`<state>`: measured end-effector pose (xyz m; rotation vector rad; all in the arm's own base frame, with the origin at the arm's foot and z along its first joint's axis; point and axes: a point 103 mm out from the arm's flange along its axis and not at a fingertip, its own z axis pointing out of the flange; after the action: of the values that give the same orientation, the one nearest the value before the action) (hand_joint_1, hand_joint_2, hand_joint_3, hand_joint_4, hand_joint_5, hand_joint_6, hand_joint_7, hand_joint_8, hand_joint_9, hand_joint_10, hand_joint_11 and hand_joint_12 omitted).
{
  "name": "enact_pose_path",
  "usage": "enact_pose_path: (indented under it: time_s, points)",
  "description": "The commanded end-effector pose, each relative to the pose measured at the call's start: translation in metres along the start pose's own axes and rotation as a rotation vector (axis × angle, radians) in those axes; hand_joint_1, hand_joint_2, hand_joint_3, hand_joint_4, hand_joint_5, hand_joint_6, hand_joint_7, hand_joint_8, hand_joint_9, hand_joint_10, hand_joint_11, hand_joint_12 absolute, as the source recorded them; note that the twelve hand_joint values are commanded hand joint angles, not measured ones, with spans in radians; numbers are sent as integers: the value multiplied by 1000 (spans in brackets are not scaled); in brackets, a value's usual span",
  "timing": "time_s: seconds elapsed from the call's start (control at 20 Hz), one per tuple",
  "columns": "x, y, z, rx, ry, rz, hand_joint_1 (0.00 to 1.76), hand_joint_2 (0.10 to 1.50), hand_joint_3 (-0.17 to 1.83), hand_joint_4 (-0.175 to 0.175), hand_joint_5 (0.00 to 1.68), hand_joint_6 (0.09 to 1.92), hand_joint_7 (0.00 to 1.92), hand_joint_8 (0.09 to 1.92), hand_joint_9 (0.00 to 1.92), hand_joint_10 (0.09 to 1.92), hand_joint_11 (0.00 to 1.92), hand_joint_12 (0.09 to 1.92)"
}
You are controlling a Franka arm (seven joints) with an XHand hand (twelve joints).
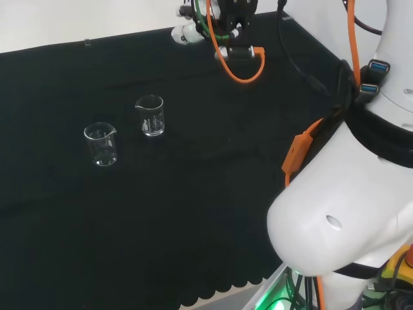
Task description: Pick up the beaker on the right.
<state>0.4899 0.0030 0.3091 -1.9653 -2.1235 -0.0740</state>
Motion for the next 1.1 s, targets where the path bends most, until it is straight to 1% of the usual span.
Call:
enact_pose_path:
  time_s: [0.05, 0.3, 0.45, 0.65, 0.85, 0.9, 1.0, 1.1]
  points:
    - [-8, 78, 68, 4, 190, -45, 403, 1297, -30, -52, 195, 87, 77, 575, 147, 714, 0, 942]
    - [-12, 90, 84, 26, 213, -54, 412, 1289, -35, -52, 197, 87, 80, 579, 150, 714, 0, 948]
    - [-17, 95, 94, 28, 248, -62, 417, 1283, -39, -51, 198, 87, 80, 582, 153, 715, 0, 950]
    - [-22, 101, 105, 33, 271, -77, 419, 1265, -49, -49, 201, 87, 82, 585, 160, 716, 0, 952]
    - [-27, 105, 120, 39, 318, -109, 454, 1191, -100, -50, 228, 87, 109, 603, 204, 724, 0, 993]
    - [-31, 104, 122, 39, 336, -116, 466, 1169, -114, -51, 235, 87, 119, 608, 213, 725, 0, 1004]
    - [-33, 105, 131, 51, 367, -124, 486, 1129, -141, -52, 244, 87, 129, 615, 223, 726, 0, 1017]
    - [-33, 105, 138, 57, 373, -127, 499, 1098, -162, -53, 248, 87, 132, 618, 228, 726, 0, 1024]
